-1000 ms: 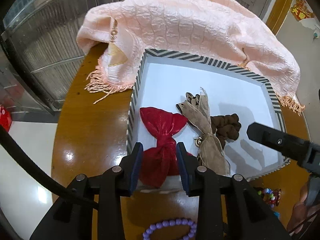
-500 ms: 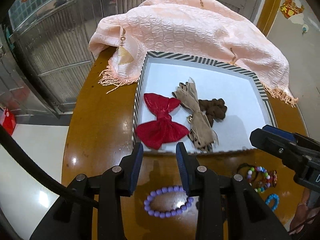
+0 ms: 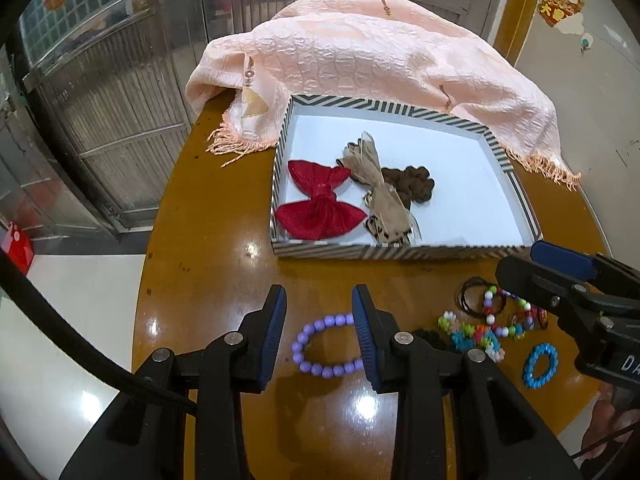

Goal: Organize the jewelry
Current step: 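Withdraw both tools from the tray back toward the remaining bracelets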

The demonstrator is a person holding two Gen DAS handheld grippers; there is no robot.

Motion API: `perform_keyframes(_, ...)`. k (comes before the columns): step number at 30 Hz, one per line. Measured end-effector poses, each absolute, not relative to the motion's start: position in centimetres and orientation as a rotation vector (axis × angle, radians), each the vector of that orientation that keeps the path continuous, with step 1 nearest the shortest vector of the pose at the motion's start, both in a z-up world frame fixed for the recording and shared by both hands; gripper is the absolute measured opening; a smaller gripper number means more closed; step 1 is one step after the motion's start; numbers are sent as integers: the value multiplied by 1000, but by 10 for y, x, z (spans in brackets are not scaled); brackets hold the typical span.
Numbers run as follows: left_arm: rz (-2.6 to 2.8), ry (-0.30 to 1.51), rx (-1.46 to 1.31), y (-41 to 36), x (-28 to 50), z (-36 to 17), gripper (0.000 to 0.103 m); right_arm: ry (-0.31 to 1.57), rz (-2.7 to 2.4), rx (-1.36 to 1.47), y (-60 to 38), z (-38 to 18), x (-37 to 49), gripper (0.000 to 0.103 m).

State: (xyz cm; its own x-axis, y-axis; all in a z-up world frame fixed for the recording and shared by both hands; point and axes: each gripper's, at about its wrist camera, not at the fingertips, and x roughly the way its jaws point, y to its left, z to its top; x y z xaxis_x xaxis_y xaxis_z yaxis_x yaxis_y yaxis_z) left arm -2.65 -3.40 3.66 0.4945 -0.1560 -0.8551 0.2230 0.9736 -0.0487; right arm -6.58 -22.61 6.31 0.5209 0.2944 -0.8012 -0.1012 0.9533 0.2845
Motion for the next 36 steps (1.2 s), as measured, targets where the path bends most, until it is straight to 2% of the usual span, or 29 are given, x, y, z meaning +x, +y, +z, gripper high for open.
perform_keyframes(5,-234,1026,78,-33,-40,36,21,992,225,205,-226,64,-79,72)
perform_keyframes(9,-239,1023,83,-32,-48,36,21,994,210,188,-227,64,-90,78)
perform_keyframes(20,-243,1055,59,-20,-61,27,21,997,206,183,-232,63,-111,78)
perform_keyframes(36,-214,1127,0,-1,-61,5,21,1083,297,125,-222,29,-133,78)
